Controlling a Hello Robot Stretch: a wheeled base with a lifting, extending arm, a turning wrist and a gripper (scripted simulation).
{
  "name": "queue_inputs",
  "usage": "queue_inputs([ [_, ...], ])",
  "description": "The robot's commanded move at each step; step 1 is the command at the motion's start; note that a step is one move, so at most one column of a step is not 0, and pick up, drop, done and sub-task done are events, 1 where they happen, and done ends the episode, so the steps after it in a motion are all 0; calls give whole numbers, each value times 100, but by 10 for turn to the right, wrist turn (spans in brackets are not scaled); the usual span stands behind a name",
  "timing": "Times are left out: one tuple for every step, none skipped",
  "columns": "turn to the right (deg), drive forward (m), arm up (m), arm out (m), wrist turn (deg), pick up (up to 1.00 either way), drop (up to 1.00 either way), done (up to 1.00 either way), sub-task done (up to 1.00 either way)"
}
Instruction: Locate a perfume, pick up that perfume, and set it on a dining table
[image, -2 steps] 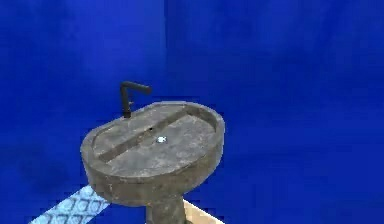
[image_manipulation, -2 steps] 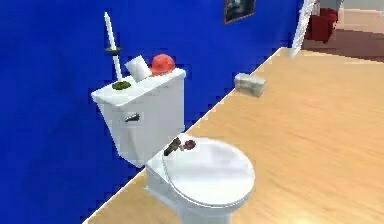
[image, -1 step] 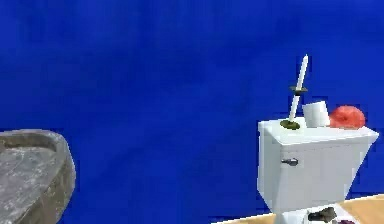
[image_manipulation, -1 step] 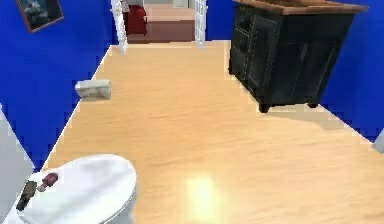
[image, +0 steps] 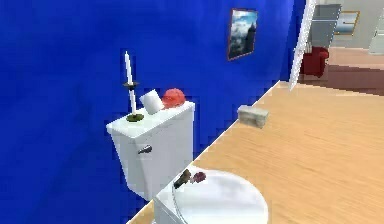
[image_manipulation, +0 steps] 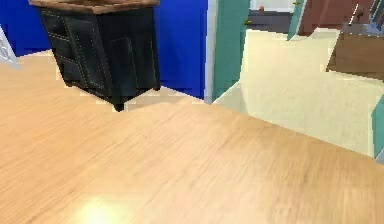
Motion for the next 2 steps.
queue_inputs([
  [0, 20, 0, 0, 0, 0, 0, 0, 0],
  [-450, 0, 0, 0, 0, 0, 0, 0, 0],
])
